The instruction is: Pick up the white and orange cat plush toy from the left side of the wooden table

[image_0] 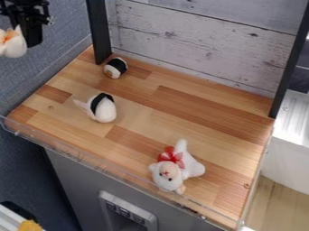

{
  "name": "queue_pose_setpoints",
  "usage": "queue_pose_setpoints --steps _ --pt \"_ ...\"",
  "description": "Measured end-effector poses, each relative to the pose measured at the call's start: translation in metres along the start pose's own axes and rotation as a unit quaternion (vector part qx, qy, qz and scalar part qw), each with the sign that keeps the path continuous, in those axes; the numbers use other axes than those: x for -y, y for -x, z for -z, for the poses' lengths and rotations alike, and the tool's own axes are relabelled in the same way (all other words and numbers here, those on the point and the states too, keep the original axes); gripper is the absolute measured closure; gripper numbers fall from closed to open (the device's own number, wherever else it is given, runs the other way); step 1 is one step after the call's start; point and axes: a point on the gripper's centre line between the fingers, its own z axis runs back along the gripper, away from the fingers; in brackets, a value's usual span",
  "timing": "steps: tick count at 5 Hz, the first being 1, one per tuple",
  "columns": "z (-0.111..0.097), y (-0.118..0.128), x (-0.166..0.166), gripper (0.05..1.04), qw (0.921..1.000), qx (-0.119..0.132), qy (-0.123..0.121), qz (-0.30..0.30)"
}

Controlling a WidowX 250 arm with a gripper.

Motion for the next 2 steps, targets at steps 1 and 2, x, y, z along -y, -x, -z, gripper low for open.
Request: queue_pose_setpoints --steps 1,2 --pt "-0.010 -0.010 0.008 0.995 0.9998 0.005 -0.008 -0.015" --pt "-0.010 -0.027 0.024 0.995 0.9999 0.001 -0.009 -0.013"
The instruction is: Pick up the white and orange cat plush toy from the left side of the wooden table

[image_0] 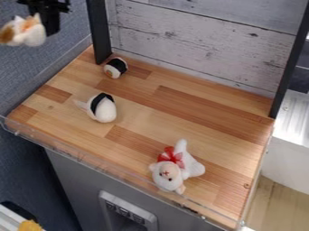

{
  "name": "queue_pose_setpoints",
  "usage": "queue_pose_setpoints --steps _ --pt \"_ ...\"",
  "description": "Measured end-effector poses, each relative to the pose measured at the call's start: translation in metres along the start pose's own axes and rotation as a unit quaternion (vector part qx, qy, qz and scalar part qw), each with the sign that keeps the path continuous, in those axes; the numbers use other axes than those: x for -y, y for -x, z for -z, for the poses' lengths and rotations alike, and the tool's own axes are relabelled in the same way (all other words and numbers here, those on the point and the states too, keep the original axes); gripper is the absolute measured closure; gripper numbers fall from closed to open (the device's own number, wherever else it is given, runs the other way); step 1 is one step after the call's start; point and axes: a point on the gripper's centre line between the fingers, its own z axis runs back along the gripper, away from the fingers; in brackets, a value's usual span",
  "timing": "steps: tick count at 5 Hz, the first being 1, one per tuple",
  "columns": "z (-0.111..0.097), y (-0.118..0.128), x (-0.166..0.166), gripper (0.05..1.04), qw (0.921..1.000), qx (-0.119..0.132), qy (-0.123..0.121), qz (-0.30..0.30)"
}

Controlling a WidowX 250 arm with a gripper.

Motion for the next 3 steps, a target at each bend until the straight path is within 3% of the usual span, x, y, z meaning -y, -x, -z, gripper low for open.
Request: queue_pose_setpoints --steps 3 --pt "0.004 -0.041 0.021 0.995 0.9998 -0.004 -0.001 0.019"
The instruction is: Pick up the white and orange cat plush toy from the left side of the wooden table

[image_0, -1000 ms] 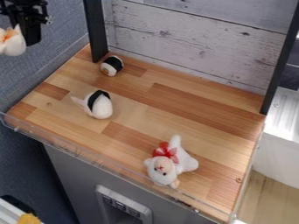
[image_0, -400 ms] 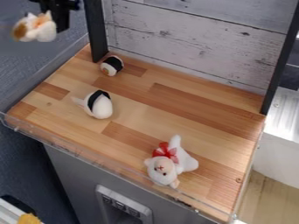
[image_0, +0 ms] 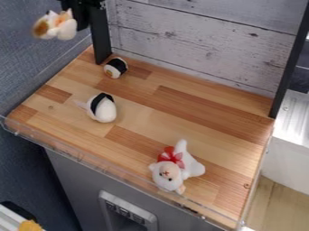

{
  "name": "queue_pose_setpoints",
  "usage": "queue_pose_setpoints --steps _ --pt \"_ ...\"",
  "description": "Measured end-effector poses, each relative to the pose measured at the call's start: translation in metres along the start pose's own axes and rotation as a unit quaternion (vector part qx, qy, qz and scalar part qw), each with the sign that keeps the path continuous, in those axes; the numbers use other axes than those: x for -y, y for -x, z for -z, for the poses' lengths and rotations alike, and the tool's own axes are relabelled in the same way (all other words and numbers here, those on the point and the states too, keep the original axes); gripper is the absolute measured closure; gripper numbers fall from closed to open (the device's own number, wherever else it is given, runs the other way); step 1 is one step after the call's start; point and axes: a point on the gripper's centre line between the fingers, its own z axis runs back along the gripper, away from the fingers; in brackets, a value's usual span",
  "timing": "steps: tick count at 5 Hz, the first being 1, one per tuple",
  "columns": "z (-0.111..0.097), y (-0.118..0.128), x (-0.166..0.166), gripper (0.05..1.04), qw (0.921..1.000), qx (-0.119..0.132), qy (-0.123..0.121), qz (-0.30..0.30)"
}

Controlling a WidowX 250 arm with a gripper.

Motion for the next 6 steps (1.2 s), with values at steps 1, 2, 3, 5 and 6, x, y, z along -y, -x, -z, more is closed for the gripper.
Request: queue_pose_setpoints --steps 1,2,3,5,6 --pt "0.013 -0.008 0.002 0.996 1.0000 -0.001 0.000 0.000" --pt "0.026 -0.015 0.001 0.996 1.0000 0.003 -0.002 -0.007" --pt "0.048 -0.016 0.005 0.996 0.9999 -0.005 0.000 -0.013" --pt "0.076 -0.019 0.008 0.996 0.9999 -0.002 -0.001 -0.013" --pt "0.091 -0.019 0.009 0.996 1.0000 -0.004 0.001 -0.005"
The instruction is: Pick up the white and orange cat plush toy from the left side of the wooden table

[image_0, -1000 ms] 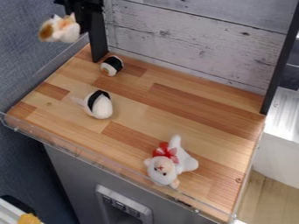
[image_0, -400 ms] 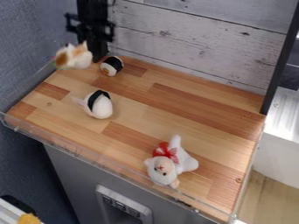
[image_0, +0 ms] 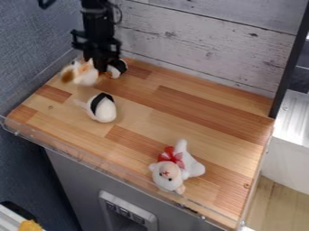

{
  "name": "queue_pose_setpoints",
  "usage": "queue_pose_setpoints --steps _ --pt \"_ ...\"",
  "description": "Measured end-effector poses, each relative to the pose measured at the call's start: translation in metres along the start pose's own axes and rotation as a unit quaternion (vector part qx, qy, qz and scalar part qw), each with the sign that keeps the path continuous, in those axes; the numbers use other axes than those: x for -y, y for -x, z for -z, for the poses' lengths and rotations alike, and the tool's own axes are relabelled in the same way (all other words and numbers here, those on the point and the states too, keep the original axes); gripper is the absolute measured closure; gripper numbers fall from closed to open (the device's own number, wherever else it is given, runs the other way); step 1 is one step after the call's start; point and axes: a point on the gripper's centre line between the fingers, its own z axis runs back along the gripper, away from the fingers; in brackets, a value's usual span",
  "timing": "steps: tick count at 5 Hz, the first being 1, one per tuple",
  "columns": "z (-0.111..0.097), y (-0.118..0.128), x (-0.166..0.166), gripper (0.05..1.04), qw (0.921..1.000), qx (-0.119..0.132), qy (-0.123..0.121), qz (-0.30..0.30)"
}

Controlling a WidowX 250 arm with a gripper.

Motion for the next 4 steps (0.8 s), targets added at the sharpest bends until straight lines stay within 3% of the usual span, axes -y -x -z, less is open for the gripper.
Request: queue_pose_setpoints --steps 1,2,4 --pt "0.006 0.002 0.001 0.959 1.0000 -0.004 0.002 0.004" --pt "0.008 0.004 0.002 0.766 1.0000 -0.007 0.003 0.005" --pt "-0.019 0.008 0.000 0.192 0.9992 -0.039 0.012 -0.003"
